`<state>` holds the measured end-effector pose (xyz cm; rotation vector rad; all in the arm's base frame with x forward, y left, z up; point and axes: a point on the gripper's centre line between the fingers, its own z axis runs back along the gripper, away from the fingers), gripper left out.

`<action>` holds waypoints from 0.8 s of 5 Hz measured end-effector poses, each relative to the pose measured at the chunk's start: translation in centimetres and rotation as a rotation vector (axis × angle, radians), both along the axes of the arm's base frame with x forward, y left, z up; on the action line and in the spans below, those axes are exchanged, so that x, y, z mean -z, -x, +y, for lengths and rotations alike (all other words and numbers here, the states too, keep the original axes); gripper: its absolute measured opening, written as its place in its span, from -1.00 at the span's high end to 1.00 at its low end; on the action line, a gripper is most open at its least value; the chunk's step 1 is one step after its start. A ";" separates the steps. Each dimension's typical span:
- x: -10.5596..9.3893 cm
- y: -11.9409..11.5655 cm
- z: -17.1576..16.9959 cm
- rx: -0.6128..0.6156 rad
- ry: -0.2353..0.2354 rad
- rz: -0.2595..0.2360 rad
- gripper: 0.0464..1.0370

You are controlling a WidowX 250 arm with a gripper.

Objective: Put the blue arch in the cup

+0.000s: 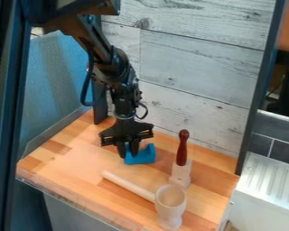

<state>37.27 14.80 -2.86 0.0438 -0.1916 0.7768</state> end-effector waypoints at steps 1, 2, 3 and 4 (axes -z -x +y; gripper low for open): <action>-0.4 1.0 -0.3 0.016 0.073 0.043 0.64; -4.8 1.1 0.2 -0.017 0.148 -0.015 0.66; -9.1 1.2 0.8 -0.037 0.231 -0.055 0.66; -11.3 2.0 0.5 -0.024 0.284 -0.039 0.66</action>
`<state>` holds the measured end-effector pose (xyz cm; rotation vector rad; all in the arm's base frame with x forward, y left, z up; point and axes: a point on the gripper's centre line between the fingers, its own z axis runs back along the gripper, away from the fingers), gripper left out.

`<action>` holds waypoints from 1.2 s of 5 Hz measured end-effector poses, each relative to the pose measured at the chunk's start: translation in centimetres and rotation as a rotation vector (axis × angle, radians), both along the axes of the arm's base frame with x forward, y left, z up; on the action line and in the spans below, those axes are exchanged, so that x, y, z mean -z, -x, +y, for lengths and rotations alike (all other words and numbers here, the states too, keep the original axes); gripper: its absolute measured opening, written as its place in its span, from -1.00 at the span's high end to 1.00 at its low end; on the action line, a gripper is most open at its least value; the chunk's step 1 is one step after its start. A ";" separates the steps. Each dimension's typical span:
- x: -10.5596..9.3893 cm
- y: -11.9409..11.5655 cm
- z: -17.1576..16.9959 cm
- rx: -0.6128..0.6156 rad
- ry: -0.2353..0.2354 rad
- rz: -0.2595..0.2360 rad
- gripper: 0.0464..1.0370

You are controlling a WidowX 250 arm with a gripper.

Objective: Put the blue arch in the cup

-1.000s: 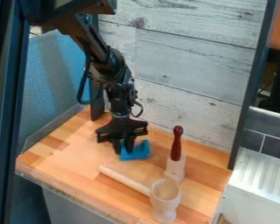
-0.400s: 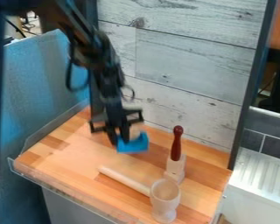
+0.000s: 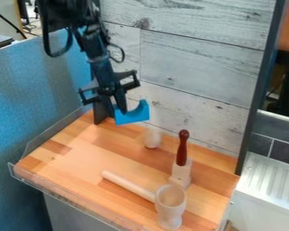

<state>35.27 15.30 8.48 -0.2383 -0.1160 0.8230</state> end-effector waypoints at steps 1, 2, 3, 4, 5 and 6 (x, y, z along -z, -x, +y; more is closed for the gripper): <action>-2.5 1.8 -1.4 0.072 0.014 -0.013 0.66; -3.0 4.0 -2.7 0.131 -0.010 -0.047 0.66; -2.1 6.0 -4.5 0.183 -0.076 -0.087 0.66; 0.0 7.0 -6.2 0.219 -0.119 -0.082 0.66; 2.1 7.6 -8.1 0.266 -0.182 -0.085 0.66; 3.0 7.1 -9.2 0.271 -0.242 -0.100 0.66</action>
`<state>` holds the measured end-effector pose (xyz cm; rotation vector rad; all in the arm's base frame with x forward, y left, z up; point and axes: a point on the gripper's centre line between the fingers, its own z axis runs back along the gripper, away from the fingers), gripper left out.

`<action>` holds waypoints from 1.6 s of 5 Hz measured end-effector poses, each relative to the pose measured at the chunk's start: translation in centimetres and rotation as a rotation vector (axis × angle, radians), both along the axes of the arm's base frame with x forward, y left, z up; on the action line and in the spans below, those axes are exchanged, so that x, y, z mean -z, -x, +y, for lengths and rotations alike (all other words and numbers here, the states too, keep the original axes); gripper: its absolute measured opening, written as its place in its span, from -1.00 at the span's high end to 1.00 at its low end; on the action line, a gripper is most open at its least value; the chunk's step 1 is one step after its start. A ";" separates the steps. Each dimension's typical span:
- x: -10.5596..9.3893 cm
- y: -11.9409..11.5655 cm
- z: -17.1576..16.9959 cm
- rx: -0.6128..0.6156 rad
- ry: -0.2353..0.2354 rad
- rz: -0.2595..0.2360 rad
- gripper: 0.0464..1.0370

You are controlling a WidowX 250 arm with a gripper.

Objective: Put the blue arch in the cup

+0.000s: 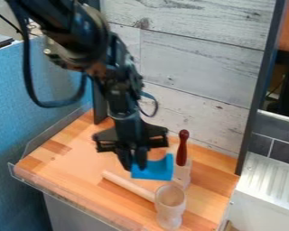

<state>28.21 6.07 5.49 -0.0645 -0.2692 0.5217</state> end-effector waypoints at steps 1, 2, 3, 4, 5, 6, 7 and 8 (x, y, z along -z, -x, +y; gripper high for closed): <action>1.2 -0.3 -1.2 0.001 -0.032 0.028 0.66; 1.5 -0.7 -1.9 -0.001 -0.040 0.046 0.66; 1.8 -0.6 -2.0 -0.005 -0.044 0.060 0.66; 1.8 -0.5 -2.0 -0.002 -0.044 0.063 0.66; 1.8 -0.6 -2.0 -0.006 -0.044 0.062 0.66; 2.2 -0.6 -1.9 -0.013 -0.045 0.063 0.66; 2.5 -0.8 -1.8 -0.019 -0.052 0.056 0.66; 2.8 -0.8 -1.8 -0.016 -0.051 0.064 0.66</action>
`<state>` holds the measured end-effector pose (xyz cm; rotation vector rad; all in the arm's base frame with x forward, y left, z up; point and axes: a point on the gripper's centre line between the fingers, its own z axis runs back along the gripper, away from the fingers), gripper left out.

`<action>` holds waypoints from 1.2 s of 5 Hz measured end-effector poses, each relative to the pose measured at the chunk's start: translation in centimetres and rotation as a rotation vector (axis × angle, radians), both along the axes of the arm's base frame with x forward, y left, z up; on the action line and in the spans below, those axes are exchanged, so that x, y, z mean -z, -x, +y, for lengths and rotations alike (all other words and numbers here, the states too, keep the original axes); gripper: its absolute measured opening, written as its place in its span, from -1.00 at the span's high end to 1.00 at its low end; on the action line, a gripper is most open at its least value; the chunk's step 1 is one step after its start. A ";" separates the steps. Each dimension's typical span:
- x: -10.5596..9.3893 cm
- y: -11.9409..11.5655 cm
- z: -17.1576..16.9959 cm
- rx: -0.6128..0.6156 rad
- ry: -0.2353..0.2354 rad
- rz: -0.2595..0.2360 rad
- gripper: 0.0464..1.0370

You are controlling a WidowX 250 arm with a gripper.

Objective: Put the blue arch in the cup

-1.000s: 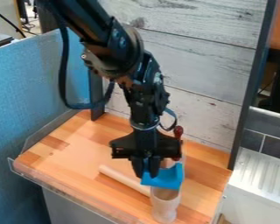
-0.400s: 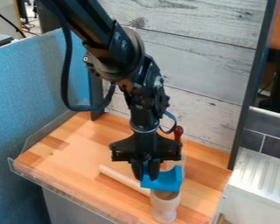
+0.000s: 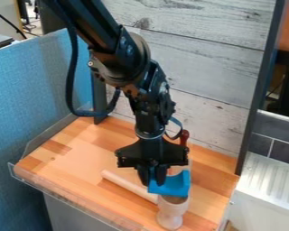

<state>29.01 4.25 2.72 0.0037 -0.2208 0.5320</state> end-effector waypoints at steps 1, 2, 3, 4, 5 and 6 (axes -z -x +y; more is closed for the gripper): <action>0.0 0.1 -0.1 0.002 0.007 0.009 0.66; 0.0 0.2 -0.2 0.002 0.012 0.011 0.66; 0.1 0.5 -0.2 -0.004 0.030 0.022 0.66; 0.0 0.9 -0.2 -0.002 0.050 0.040 0.66; -0.1 1.2 -0.4 0.012 0.064 0.050 0.66; -0.2 1.0 -0.3 0.004 0.059 0.035 0.59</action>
